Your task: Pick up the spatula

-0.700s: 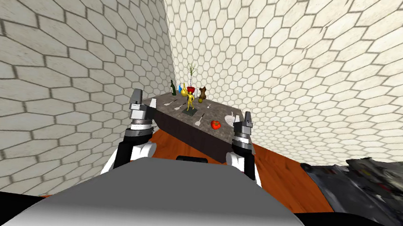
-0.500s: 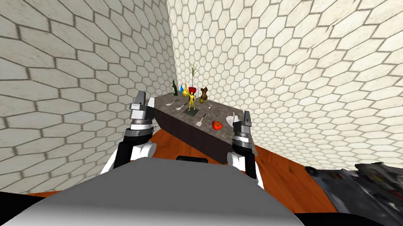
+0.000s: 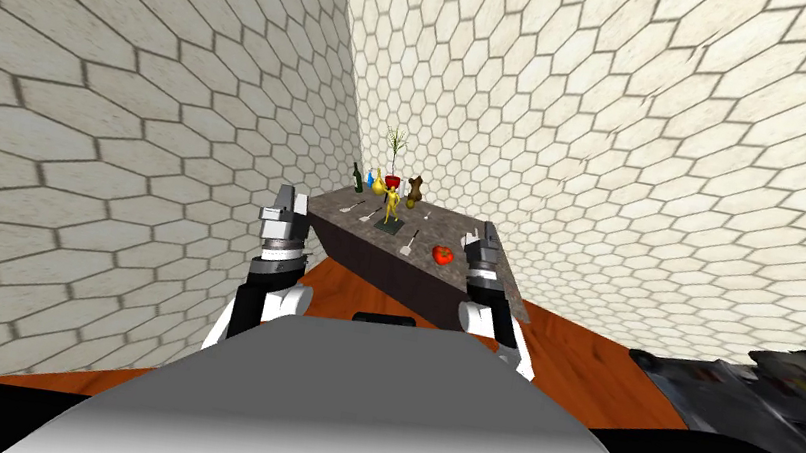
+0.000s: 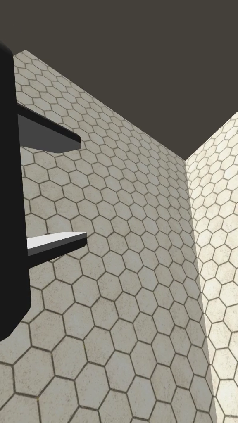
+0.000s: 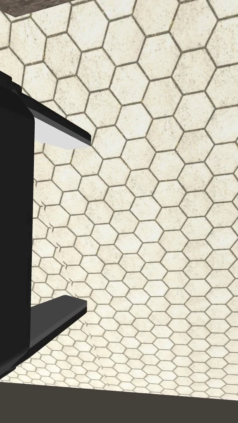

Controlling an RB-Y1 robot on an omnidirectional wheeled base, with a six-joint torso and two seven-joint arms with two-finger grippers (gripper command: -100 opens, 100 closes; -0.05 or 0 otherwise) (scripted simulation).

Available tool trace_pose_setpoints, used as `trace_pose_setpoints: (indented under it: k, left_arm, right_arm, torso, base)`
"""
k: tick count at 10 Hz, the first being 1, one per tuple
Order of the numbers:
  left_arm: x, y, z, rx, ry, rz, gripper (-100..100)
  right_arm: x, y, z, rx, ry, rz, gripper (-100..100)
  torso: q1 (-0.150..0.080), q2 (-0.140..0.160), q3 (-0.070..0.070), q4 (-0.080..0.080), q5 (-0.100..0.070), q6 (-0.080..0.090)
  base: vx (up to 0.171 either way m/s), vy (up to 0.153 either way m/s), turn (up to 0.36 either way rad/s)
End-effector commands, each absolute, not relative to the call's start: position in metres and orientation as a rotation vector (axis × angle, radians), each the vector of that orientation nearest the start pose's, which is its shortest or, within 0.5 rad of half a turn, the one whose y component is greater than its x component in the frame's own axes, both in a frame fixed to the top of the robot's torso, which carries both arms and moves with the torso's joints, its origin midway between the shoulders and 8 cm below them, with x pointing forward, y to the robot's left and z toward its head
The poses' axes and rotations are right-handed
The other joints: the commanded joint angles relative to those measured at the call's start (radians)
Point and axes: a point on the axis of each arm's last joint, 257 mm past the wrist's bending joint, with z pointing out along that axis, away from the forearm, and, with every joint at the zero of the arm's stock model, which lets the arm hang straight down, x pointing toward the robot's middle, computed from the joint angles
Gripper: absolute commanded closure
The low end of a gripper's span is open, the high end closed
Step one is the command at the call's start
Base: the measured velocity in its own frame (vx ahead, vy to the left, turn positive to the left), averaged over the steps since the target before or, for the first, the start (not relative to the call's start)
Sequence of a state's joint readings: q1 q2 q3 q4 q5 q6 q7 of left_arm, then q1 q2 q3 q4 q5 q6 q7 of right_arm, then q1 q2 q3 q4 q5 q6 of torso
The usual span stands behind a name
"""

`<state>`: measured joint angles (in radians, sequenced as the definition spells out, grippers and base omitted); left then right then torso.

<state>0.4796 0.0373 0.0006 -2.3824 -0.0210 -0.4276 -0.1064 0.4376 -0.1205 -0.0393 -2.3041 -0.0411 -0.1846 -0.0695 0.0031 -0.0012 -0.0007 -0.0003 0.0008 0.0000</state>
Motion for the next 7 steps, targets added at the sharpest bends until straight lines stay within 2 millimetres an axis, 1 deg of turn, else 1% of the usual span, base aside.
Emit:
trace_pose_setpoints:
  k: [1,4,5,6,7]
  left_arm:
    - [0.336,0.267,0.062,-0.539,0.642,-1.207,0]
    - [0.336,0.267,0.062,-0.539,0.642,-1.207,0]
    - [0.336,0.267,0.062,-0.539,0.642,-1.207,0]
    - [0.336,0.267,0.062,-0.539,0.642,-1.207,0]
    - [0.336,0.267,0.062,-0.539,0.642,-1.207,0]
  right_arm:
    - [0.397,-0.293,-0.013,0.851,0.846,1.299,-100]
    - [0.406,-0.299,-0.022,0.901,0.873,1.29,-100]
    - [0.411,-0.305,-0.024,0.929,0.878,1.292,-100]
    - [0.413,-0.307,-0.029,0.948,0.89,1.283,-100]
    - [0.418,-0.314,-0.031,0.98,0.891,1.284,-100]
  torso:
    - [0.0,0.0,0.0,0.0,0.0,0.0]
    - [0.001,0.0,0.0,0.0,0.0,0.0]
    - [0.001,0.0,0.0,0.0,0.0,0.0]
    - [0.001,0.0,0.0,0.0,0.0,0.0]
    - [0.001,0.0,0.0,0.0,0.0,0.0]
  base:
    - [0.029,0.055,0.104]
    - [0.017,0.053,0.071]
    - [0.016,0.067,0.143]
    - [0.019,0.057,0.05]
    - [0.021,0.072,0.111]
